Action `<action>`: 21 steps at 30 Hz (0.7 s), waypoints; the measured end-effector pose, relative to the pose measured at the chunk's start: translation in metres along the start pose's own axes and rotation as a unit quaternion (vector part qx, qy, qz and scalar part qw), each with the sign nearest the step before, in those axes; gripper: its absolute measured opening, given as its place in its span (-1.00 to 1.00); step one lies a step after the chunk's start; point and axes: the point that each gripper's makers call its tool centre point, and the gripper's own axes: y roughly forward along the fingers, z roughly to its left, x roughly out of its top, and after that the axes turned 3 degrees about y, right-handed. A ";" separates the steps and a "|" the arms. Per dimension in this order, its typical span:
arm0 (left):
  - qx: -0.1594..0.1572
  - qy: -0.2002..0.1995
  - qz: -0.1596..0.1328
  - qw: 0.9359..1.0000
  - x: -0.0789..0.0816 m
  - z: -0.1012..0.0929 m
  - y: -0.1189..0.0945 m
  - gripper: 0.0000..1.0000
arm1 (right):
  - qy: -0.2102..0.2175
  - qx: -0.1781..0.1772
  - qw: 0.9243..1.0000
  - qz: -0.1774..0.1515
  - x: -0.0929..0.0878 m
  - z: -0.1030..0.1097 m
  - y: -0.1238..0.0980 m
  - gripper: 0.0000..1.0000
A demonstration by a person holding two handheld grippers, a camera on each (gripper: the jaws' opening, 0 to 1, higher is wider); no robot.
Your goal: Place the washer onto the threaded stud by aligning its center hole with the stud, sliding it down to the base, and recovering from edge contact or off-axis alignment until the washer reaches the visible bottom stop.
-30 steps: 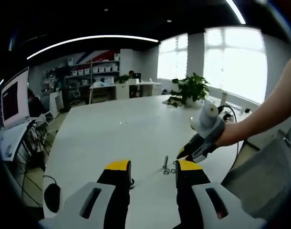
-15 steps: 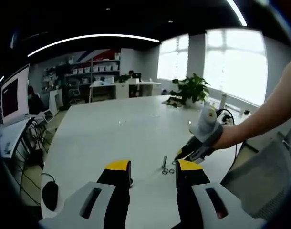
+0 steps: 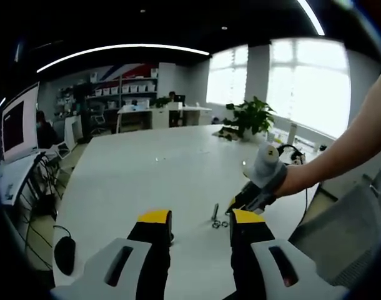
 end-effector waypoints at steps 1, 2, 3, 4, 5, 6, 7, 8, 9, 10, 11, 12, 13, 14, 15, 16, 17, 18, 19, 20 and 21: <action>0.000 0.000 0.000 1.000 0.000 0.000 0.000 -0.30 | -0.001 0.002 1.000 0.002 -0.001 0.000 0.002 -0.49; -0.001 -0.001 0.000 1.000 0.000 0.000 0.000 -0.30 | 0.000 0.003 1.000 0.005 -0.001 0.001 0.003 -0.50; 0.000 -0.001 0.001 1.000 -0.001 0.000 0.000 -0.30 | -0.002 0.003 1.000 0.011 -0.003 0.001 0.005 -0.51; 0.000 -0.001 0.001 1.000 -0.001 0.000 0.000 -0.30 | -0.006 0.002 1.000 0.015 -0.004 0.000 0.006 -0.52; 0.000 -0.002 0.001 1.000 -0.001 0.000 0.000 -0.30 | -0.012 0.001 1.000 0.021 -0.006 0.000 0.008 -0.53; 0.000 -0.003 0.001 1.000 -0.001 0.000 0.000 -0.30 | -0.013 0.002 1.000 0.022 -0.006 0.001 0.009 -0.53; 0.000 -0.003 0.001 1.000 -0.001 0.000 0.000 -0.30 | -0.014 0.003 1.000 0.023 -0.006 0.001 0.010 -0.53; 0.000 -0.002 0.002 1.000 -0.001 0.000 0.000 -0.30 | -0.015 0.002 1.000 0.027 -0.007 0.001 0.012 -0.54; 0.000 -0.002 0.002 1.000 -0.001 0.000 0.000 -0.30 | -0.016 0.001 0.999 0.030 -0.007 0.000 0.013 -0.54; 0.000 -0.002 0.003 1.000 -0.002 0.000 0.000 -0.30 | -0.018 0.001 0.999 0.032 -0.007 0.000 0.014 -0.55; 0.000 -0.002 0.003 1.000 -0.002 0.000 -0.001 -0.30 | -0.018 0.002 0.999 0.034 -0.007 0.000 0.015 -0.56; 0.000 -0.002 0.003 1.000 -0.002 0.000 -0.001 -0.30 | -0.019 0.002 0.999 0.036 -0.007 0.001 0.015 -0.56; 0.000 -0.001 0.003 1.000 -0.002 0.000 0.000 -0.30 | -0.022 0.001 0.999 0.040 -0.007 0.001 0.015 -0.57; 0.000 -0.002 0.003 1.000 -0.002 0.000 0.000 -0.30 | -0.025 0.000 0.999 0.042 -0.007 0.001 0.016 -0.57; 0.000 -0.003 0.003 1.000 -0.002 0.000 0.000 -0.30 | -0.029 -0.001 0.999 0.044 -0.008 0.001 0.016 -0.58; 0.000 -0.003 0.004 1.000 -0.002 0.001 0.000 -0.30 | -0.033 -0.002 0.998 0.048 -0.009 -0.001 0.017 -0.58; 0.001 -0.003 0.004 1.000 -0.002 0.001 0.000 -0.30 | -0.034 -0.002 0.998 0.051 -0.010 -0.002 0.018 -0.58; 0.001 -0.004 0.004 1.000 -0.002 0.001 0.001 -0.30 | -0.035 -0.001 0.998 0.055 -0.011 -0.001 0.018 -0.59; 0.001 -0.004 0.003 1.000 -0.002 0.001 0.001 -0.30 | -0.035 -0.001 0.998 0.059 -0.012 -0.002 0.019 -0.59; 0.001 -0.004 0.003 1.000 -0.001 0.001 0.001 -0.30 | -0.035 0.000 0.998 0.060 -0.013 -0.001 0.020 -0.59; 0.001 -0.004 0.003 1.000 -0.002 0.001 0.001 -0.30 | -0.035 0.001 0.997 0.062 -0.014 -0.001 0.020 -0.59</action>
